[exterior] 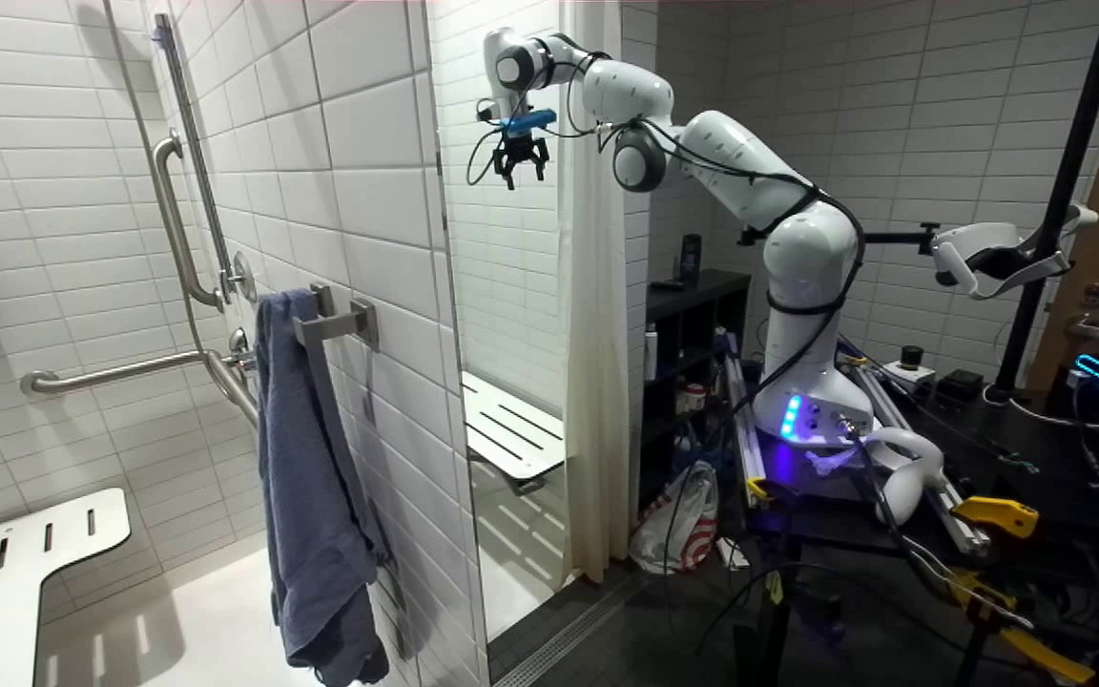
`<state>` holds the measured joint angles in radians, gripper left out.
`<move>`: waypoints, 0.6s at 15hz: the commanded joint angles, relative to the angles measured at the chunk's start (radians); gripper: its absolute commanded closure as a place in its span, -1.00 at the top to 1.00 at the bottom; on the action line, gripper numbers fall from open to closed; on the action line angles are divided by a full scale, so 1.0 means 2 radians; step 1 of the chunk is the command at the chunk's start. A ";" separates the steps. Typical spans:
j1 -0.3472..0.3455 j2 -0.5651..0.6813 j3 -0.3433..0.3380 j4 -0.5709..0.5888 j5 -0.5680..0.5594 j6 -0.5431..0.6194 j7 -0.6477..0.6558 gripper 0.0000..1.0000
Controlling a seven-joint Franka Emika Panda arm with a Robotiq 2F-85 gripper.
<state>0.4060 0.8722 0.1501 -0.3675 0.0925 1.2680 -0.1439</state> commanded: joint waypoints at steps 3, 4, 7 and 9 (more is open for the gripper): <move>0.009 -0.018 -0.019 -0.012 -0.018 -0.004 0.096 1.00; 0.010 -0.018 -0.021 -0.012 -0.019 -0.002 0.112 1.00; 0.012 -0.018 -0.030 -0.013 -0.023 -0.001 0.162 1.00; 0.012 -0.017 -0.035 -0.012 -0.027 0.000 0.183 1.00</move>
<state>0.4183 0.8619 0.1057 -0.3679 0.0701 1.2683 0.1503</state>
